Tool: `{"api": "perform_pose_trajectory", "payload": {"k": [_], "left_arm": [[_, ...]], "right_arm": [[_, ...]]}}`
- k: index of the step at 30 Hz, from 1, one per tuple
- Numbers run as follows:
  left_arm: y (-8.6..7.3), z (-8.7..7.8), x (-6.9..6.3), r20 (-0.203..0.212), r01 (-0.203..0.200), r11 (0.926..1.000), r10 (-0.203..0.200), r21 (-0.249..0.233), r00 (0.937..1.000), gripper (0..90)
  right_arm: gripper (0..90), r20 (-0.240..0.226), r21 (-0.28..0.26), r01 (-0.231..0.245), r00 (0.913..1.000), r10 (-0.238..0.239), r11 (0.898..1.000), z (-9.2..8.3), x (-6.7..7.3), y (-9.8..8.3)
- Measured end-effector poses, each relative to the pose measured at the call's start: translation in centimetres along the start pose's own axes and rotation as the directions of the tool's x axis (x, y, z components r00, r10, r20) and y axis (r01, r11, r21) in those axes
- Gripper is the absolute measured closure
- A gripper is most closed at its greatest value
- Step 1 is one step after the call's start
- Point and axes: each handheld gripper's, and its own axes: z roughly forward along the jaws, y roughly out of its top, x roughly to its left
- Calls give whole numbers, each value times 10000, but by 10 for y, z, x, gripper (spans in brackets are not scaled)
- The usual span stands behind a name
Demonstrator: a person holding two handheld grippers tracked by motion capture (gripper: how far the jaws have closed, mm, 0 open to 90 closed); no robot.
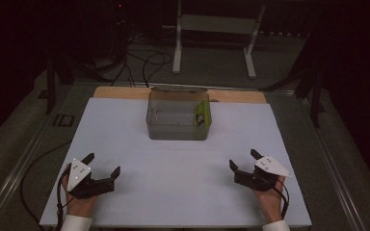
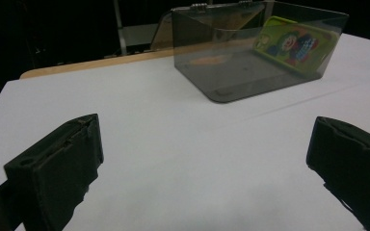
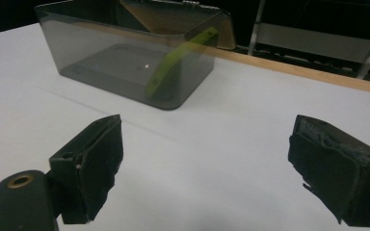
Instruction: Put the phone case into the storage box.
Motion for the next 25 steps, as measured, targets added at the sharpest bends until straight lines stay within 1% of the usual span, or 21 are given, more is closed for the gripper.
{"api": "perform_pose_trajectory", "payload": {"k": [5,7,10,11,12,16,25], "left_arm": [[0,0,1,-42,-26,10000,26,-23,10000,0],[0,-1,1,-71,-52,10000,52,-18,10000,0],[0,-1,1,-114,-111,9999,111,3,9999,0],[0,-1,1,-119,-124,9999,124,10,9999,0],[0,-1,1,-133,-130,9999,130,26,9998,0],[0,-1,1,-180,-164,9999,165,42,9997,0],[0,1,0,-205,-239,9996,242,156,9995,0]], "right_arm": [[119,39,-59,-119,9999,119,9999,-3,1,-6],[119,-4,-193,-238,9997,238,9995,-5,1,-8],[119,-12,-226,-283,9996,283,9993,-7,2,-10],[118,-69,-242,-228,9997,227,9994,-7,2,-11],[118,-23,-233,-151,9999,150,9996,-8,3,-11],[117,-76,-213,-42,10000,40,9998,-9,6,-13],[117,-138,-222,25,9999,-28,9998,-10,6,-14]]}}
